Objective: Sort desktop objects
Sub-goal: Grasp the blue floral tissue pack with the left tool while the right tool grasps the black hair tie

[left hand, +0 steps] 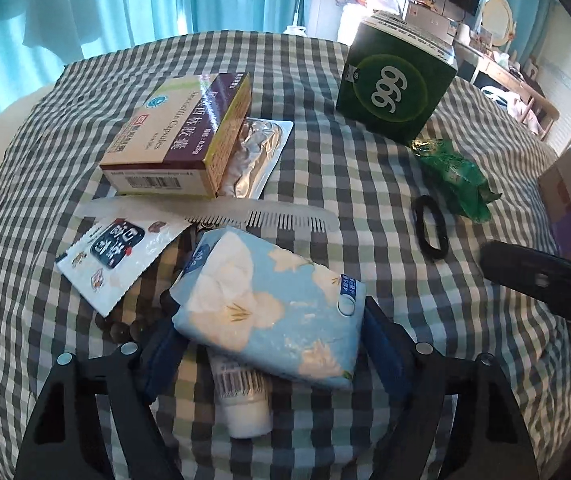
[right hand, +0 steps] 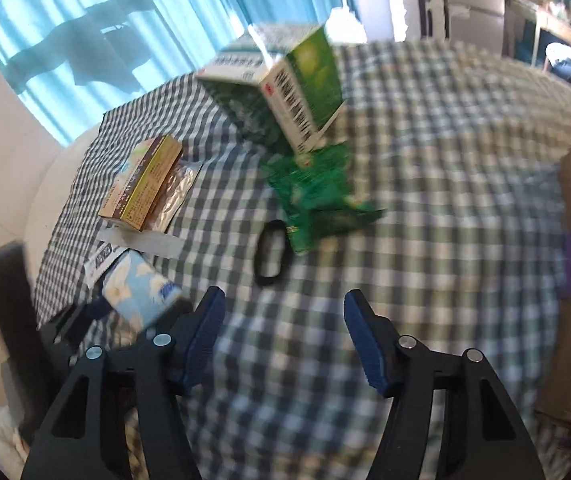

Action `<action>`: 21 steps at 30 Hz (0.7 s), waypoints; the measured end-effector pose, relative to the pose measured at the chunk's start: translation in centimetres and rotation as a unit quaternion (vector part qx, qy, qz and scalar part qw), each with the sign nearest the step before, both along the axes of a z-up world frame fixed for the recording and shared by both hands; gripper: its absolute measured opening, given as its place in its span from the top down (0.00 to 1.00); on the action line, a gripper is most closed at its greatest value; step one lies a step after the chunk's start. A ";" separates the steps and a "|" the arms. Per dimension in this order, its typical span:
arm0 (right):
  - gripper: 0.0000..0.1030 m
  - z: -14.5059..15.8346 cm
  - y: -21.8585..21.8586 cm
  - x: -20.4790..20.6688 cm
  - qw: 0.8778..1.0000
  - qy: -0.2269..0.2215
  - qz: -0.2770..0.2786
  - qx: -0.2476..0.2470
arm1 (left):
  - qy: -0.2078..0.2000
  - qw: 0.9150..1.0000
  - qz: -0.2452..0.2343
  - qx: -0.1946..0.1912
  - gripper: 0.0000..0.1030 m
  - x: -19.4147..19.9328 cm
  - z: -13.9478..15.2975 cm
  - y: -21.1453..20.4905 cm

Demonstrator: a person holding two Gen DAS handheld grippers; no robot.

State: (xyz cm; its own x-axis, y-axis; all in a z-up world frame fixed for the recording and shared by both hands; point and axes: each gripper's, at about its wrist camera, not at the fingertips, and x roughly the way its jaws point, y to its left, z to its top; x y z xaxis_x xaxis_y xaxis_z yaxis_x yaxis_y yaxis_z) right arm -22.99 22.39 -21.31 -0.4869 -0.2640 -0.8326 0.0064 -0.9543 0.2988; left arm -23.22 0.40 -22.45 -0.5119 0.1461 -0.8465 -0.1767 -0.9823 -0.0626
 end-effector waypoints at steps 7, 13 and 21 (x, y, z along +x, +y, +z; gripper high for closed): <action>0.44 -2.2 -2.2 -2.4 1.000 -0.020 -0.017 -0.008 | -0.003 0.999 0.026 0.042 0.21 1.1 1.8 -3.0; 0.71 -2.6 -3.4 -3.8 0.999 -0.028 -0.011 0.043 | 0.000 0.997 0.036 0.074 0.21 2.4 3.4 -4.6; 0.91 -1.6 -3.3 2.2 0.999 -0.039 0.029 0.015 | -0.002 0.997 0.018 0.081 0.21 5.0 5.0 -5.2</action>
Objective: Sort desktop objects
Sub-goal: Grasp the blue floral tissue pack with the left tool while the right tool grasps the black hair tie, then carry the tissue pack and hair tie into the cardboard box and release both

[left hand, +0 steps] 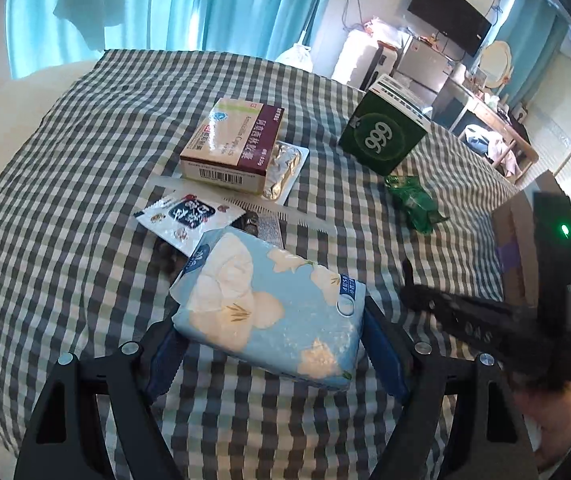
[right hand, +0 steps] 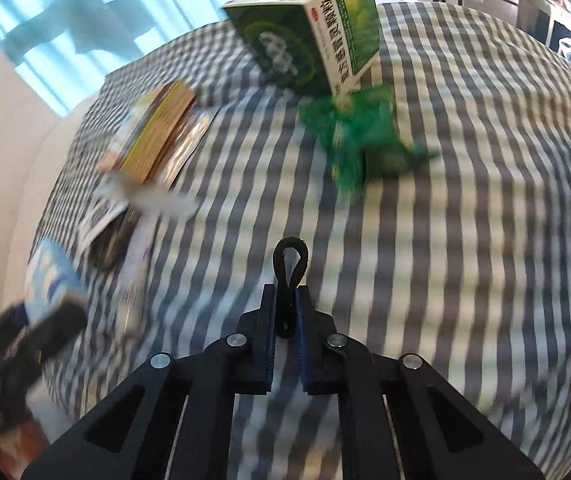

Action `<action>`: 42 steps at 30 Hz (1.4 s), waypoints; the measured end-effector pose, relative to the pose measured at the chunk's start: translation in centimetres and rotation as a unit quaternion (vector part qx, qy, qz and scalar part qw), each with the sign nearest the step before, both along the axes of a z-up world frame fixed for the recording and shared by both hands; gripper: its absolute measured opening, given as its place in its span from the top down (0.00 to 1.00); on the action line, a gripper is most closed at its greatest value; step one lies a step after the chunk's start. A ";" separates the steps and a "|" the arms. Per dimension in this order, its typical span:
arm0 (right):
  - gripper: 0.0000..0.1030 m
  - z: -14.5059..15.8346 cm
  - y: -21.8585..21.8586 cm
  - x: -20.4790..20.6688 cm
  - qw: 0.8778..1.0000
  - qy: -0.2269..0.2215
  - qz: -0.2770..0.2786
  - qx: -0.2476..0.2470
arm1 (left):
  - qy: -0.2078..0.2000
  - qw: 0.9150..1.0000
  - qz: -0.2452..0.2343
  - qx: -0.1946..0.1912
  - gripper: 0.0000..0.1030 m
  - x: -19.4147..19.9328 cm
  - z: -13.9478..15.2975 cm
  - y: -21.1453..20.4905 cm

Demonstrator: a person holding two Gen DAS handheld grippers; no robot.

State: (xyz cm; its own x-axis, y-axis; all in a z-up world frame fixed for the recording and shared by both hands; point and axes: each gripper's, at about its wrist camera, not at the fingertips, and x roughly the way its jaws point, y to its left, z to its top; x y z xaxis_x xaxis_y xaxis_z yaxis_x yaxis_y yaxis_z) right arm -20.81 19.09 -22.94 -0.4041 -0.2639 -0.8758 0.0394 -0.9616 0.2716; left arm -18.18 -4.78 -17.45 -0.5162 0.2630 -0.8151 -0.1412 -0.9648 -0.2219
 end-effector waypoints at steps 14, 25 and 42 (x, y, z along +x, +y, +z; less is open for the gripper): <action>0.91 6.2 2.1 10.6 0.999 0.035 -0.002 -0.022 | 0.005 1.000 -0.029 -0.006 0.21 5.6 3.5 2.2; 0.91 14.8 4.0 14.3 0.992 0.116 -0.036 -0.038 | 0.081 0.994 -0.067 -0.015 0.21 9.2 11.5 5.7; 0.91 22.3 12.6 18.5 0.976 0.192 -0.098 -0.006 | 0.138 0.980 -0.140 0.011 0.21 10.7 18.4 16.9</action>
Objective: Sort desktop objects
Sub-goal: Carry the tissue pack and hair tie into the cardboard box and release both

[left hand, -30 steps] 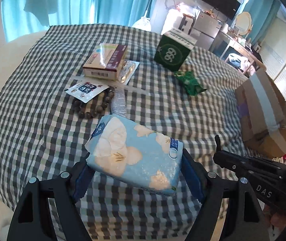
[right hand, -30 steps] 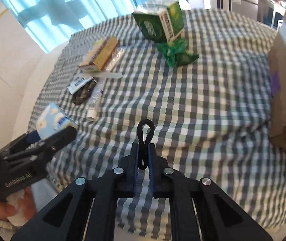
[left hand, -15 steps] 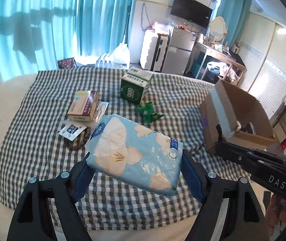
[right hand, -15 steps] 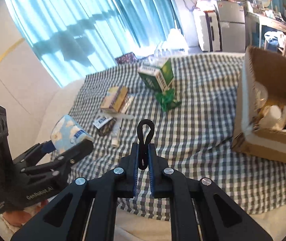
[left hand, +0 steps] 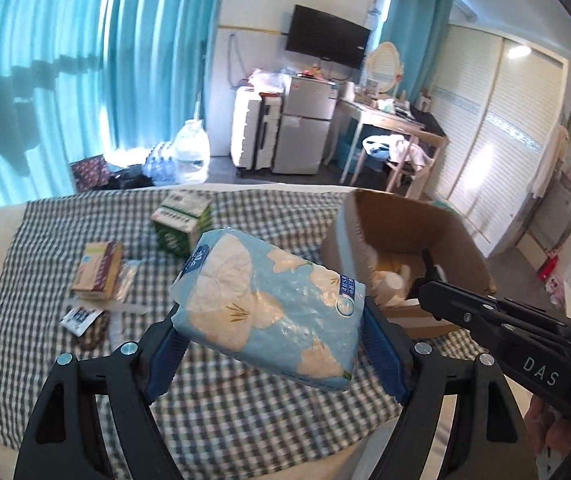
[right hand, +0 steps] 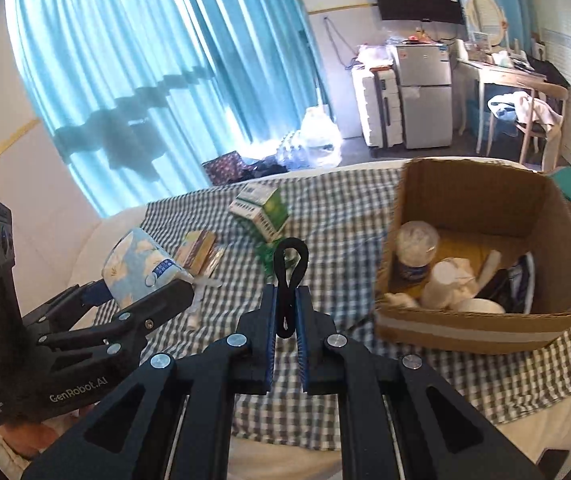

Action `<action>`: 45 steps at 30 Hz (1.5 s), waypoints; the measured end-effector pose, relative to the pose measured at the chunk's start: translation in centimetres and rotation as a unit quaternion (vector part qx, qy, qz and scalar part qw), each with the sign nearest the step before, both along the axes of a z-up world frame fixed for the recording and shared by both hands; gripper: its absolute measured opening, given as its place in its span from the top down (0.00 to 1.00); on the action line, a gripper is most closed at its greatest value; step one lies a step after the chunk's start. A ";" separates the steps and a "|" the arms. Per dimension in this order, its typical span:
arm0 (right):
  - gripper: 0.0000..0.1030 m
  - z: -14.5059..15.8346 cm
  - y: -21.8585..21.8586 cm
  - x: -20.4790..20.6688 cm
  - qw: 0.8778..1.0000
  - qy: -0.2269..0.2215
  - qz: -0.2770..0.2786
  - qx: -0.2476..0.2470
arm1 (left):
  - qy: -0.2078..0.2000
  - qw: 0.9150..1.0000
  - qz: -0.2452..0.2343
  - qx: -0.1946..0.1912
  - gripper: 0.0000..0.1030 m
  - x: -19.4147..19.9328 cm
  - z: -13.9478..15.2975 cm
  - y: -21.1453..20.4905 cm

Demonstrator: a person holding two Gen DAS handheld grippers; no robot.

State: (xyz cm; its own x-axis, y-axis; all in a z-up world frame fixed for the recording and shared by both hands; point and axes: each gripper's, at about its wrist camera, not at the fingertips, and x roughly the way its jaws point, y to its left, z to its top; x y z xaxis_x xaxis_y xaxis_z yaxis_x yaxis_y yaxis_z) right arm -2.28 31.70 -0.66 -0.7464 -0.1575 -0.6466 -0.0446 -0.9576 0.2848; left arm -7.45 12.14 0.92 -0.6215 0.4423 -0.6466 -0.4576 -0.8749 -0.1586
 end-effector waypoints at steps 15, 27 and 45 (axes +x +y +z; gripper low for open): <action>0.91 -2.2 13.4 -0.9 0.994 -0.033 -0.107 -0.004 | -0.011 0.995 -0.098 -0.014 0.21 -3.2 -1.3 14.7; 0.88 -6.0 19.6 -2.5 0.986 -0.069 -0.146 -0.030 | -0.038 0.988 -0.132 -0.069 0.18 -5.2 -6.8 21.3; 0.53 -2.5 15.5 0.0 0.988 -0.030 -0.150 -0.026 | -0.003 0.997 -0.030 -0.068 0.02 -3.6 -1.7 11.2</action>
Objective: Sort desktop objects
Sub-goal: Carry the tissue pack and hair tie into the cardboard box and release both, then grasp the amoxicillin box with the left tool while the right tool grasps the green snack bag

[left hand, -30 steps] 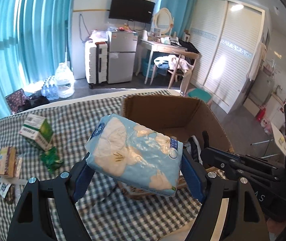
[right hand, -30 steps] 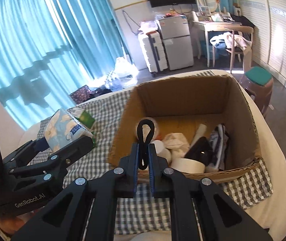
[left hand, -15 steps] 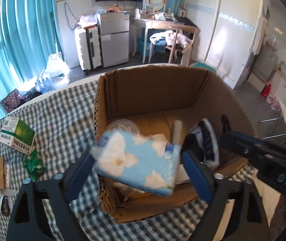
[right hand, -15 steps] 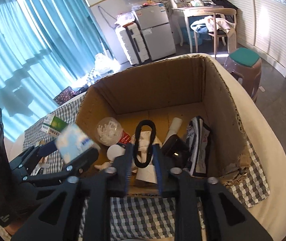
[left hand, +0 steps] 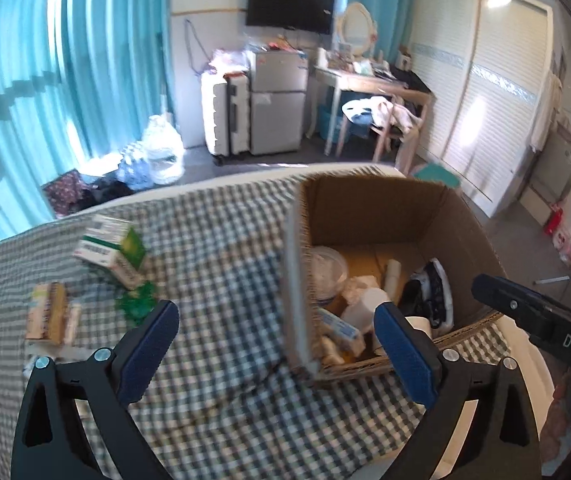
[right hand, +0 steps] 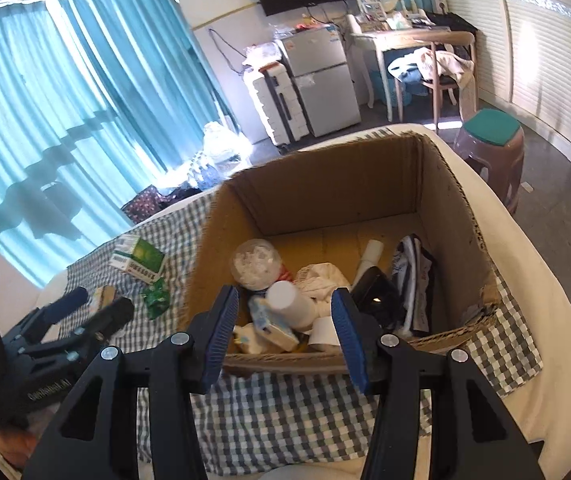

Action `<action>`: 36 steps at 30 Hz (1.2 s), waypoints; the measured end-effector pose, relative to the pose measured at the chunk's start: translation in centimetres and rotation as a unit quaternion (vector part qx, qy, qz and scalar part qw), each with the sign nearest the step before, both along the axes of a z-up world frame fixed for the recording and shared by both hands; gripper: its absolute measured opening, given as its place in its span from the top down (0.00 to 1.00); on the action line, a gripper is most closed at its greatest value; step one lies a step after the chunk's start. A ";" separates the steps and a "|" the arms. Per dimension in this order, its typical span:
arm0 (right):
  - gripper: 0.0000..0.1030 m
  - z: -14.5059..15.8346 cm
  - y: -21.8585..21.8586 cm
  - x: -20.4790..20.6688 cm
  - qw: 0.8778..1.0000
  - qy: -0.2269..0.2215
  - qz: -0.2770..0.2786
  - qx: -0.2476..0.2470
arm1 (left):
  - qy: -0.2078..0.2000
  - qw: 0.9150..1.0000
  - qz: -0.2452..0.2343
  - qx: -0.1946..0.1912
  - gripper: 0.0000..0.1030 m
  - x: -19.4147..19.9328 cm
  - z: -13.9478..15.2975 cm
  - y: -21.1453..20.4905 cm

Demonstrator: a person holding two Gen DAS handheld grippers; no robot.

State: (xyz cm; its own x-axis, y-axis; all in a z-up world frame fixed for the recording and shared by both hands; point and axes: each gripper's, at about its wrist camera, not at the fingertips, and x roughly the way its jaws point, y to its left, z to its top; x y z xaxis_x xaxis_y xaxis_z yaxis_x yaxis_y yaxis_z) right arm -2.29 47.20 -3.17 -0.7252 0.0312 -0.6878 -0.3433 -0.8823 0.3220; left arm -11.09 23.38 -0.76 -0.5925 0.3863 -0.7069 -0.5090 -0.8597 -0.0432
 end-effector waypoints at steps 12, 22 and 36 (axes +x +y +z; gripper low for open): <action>0.27 1.7 -10.6 1.2 0.996 0.046 0.081 0.007 | 0.060 0.988 0.144 -0.007 0.00 3.7 3.0 -13.7; 0.22 -0.5 -18.0 0.5 0.990 0.043 0.135 0.009 | 0.041 0.973 0.228 -0.010 0.00 4.0 -1.4 -25.0; 0.22 -4.9 -22.6 -2.5 0.984 0.003 0.174 0.037 | -0.024 0.964 0.266 0.001 0.00 2.0 -8.3 -29.3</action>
State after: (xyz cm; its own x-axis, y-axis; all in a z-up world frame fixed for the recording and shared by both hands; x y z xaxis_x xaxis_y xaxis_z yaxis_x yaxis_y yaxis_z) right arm -4.84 24.57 -8.03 -0.7047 -0.1697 -0.6889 -0.0153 -0.9671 0.2539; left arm -9.09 -5.89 -9.08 -0.6738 0.0377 -0.7380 0.0069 -0.9983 -0.0572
